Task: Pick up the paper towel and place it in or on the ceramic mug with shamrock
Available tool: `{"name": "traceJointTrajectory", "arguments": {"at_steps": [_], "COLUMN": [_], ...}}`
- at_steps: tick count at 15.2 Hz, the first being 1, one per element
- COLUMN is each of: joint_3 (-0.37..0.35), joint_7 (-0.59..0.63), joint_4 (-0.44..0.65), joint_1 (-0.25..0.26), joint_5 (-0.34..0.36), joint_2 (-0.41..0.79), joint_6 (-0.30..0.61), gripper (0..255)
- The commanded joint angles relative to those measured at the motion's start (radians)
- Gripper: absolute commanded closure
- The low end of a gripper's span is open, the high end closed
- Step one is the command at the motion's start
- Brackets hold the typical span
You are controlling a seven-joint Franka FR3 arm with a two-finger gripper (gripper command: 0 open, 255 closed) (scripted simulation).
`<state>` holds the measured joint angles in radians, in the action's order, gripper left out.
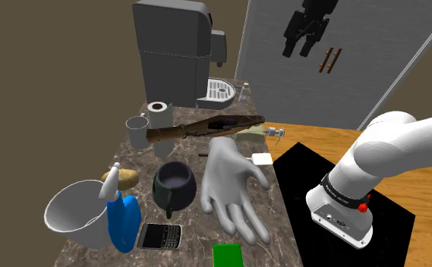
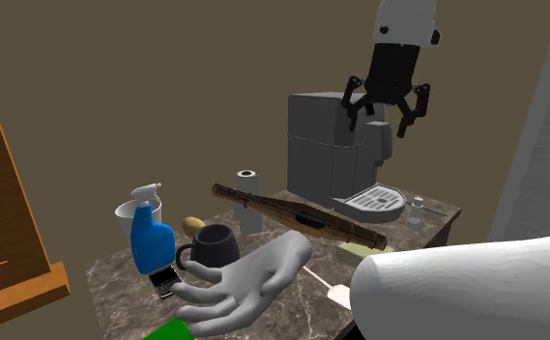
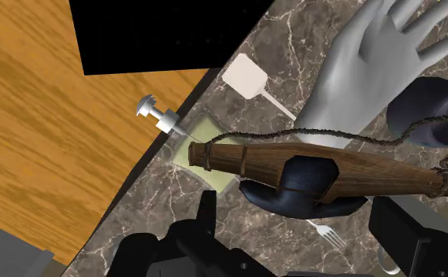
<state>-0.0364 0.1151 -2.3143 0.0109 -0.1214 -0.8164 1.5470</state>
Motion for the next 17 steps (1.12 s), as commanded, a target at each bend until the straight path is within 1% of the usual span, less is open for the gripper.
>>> {"name": "traceJointTrajectory", "arguments": {"at_steps": [1,10,17], "joint_3": [0.0,-0.129,-0.23], "joint_7": [0.0,0.012,0.04], "joint_4": [0.0,0.064,0.172], "joint_1": [0.0,0.059,0.089], "joint_5": [0.0,-0.02,0.014], "joint_2": [0.0,0.258,0.484], "joint_6": [0.0,0.208,0.333], "gripper": [0,0,0]}}
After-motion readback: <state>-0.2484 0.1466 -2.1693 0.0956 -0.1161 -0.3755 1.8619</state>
